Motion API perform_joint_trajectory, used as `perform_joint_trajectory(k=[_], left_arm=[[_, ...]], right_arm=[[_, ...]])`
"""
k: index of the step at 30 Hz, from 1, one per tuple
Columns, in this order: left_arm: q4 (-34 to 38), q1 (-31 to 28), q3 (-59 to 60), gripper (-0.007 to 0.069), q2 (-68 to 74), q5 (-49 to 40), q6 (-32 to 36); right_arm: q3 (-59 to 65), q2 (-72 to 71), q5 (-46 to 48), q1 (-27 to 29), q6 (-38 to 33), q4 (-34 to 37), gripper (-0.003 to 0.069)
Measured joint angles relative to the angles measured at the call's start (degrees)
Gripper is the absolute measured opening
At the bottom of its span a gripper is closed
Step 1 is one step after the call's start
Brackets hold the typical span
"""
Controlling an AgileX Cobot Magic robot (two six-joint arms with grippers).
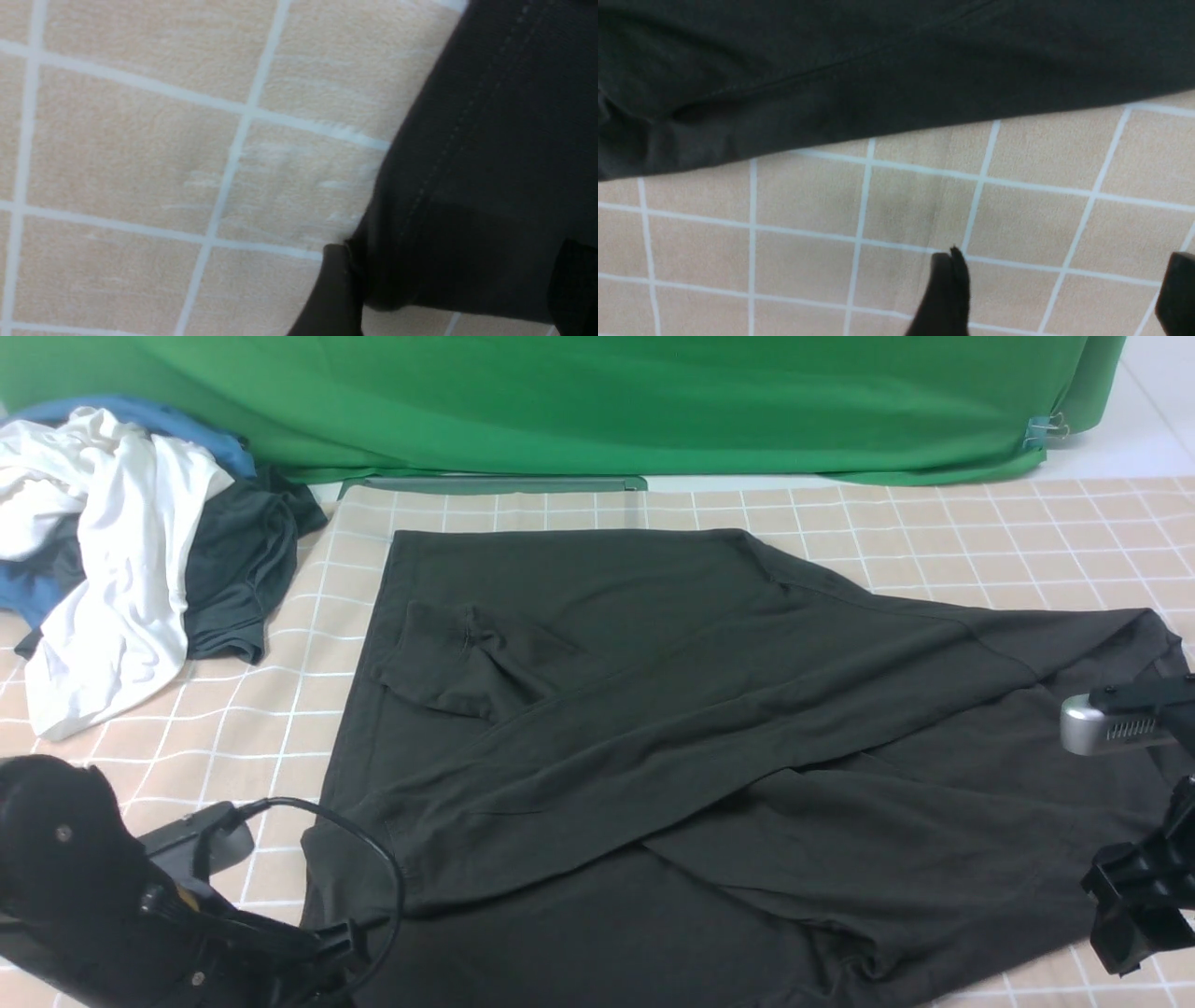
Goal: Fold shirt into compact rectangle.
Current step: 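Grasp the near edge of the shirt at its hem and shoulder corners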
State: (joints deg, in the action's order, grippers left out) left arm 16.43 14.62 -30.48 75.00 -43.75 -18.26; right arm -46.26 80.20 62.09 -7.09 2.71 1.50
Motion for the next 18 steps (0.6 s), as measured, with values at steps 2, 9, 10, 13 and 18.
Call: perform_joint_trajectory(k=[2,9,10,13,18], left_arm=[[-0.57,1.68,0.00,0.0545,0.56,0.74,-1.01],[-4.64,4.81,0.05,0.0545,3.83,1.53,-2.21],[-5.05,4.81,0.05,0.0542,3.94,1.53,-2.44],[-5.98,4.87,0.05,0.0528,4.00,1.64,-2.71],[-7.69,4.87,0.05,0.0405,4.07,1.58,-4.13]], right_arm=[[0.00,0.00,-0.11,0.00,-0.26,0.00,0.0577],[0.00,0.00,-0.56,0.00,-0.39,0.00,0.0577],[0.00,0.00,-0.56,0.00,-0.39,0.00,0.0577],[0.00,0.00,-0.56,0.00,-0.39,0.00,0.0577],[0.00,0.00,-0.56,0.00,-0.47,0.00,0.0577]])
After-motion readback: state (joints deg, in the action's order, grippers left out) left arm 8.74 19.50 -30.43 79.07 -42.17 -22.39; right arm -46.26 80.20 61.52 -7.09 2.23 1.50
